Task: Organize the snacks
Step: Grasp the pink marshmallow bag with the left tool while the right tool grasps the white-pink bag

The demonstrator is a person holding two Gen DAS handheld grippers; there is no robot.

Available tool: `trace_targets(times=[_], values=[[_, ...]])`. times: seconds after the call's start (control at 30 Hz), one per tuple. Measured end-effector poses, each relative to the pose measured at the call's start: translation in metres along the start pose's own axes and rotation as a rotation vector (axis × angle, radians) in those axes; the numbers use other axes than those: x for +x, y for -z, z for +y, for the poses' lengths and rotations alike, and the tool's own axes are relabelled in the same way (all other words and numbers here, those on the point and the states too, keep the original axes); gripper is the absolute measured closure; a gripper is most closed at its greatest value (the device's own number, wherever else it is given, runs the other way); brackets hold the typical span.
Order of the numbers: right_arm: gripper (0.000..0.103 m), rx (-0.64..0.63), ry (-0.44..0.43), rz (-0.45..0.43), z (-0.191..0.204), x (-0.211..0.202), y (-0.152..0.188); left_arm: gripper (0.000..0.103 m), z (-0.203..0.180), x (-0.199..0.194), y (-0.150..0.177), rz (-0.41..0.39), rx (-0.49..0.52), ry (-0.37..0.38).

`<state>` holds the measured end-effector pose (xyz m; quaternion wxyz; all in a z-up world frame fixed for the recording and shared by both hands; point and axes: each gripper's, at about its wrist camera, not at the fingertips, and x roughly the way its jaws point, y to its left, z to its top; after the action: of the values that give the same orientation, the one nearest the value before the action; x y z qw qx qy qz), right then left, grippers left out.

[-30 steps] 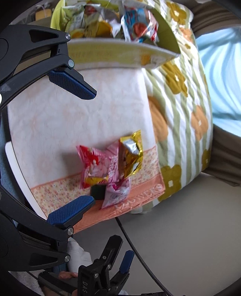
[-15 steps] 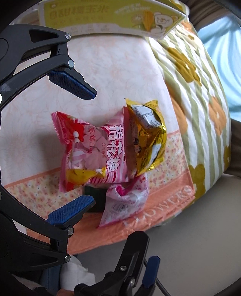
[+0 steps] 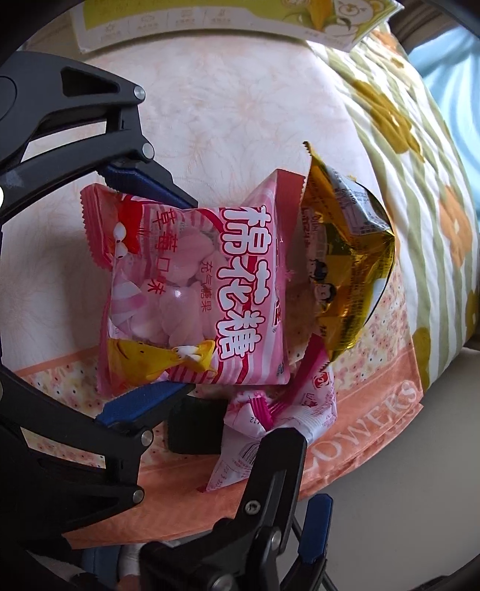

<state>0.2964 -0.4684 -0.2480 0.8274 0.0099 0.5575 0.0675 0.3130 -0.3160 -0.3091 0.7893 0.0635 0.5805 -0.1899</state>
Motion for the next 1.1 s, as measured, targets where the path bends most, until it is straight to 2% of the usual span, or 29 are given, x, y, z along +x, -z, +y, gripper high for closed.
trace_targets(times=[0.13,0.23,0.37,0.47,0.6,0.83,0.97,1.03,1.1], values=[[0.005,-0.008,0.004,0.011,0.004,0.007,-0.002,0.029,0.007,-0.004,0.003,-0.007,-0.001,0.02],[0.005,-0.026,0.006,0.022,0.009,0.014,-0.002,0.03,0.011,-0.007,0.006,-0.011,-0.001,0.014],[0.005,-0.064,0.05,0.033,0.018,0.022,-0.002,0.032,0.02,-0.012,0.011,-0.013,-0.007,0.002],[0.005,-0.071,0.043,0.036,0.021,0.025,-0.002,0.032,0.03,-0.015,0.016,-0.013,-0.022,-0.01],[0.018,-0.098,0.043,0.057,0.029,0.032,-0.001,0.032,0.047,-0.021,0.024,-0.008,-0.051,-0.034],[0.019,-0.118,0.096,0.087,0.032,0.043,0.002,0.032,0.062,-0.026,0.032,0.001,-0.076,-0.052],[0.033,-0.147,0.159,0.1,0.033,0.051,0.005,0.032,0.062,-0.03,0.034,0.005,-0.076,-0.061],[0.035,-0.15,0.16,0.091,0.033,0.05,0.006,0.032,0.062,-0.033,0.035,0.002,-0.077,-0.063],[0.042,-0.144,0.16,0.087,0.032,0.047,0.007,0.032,0.062,-0.037,0.035,-0.004,-0.076,-0.065]])
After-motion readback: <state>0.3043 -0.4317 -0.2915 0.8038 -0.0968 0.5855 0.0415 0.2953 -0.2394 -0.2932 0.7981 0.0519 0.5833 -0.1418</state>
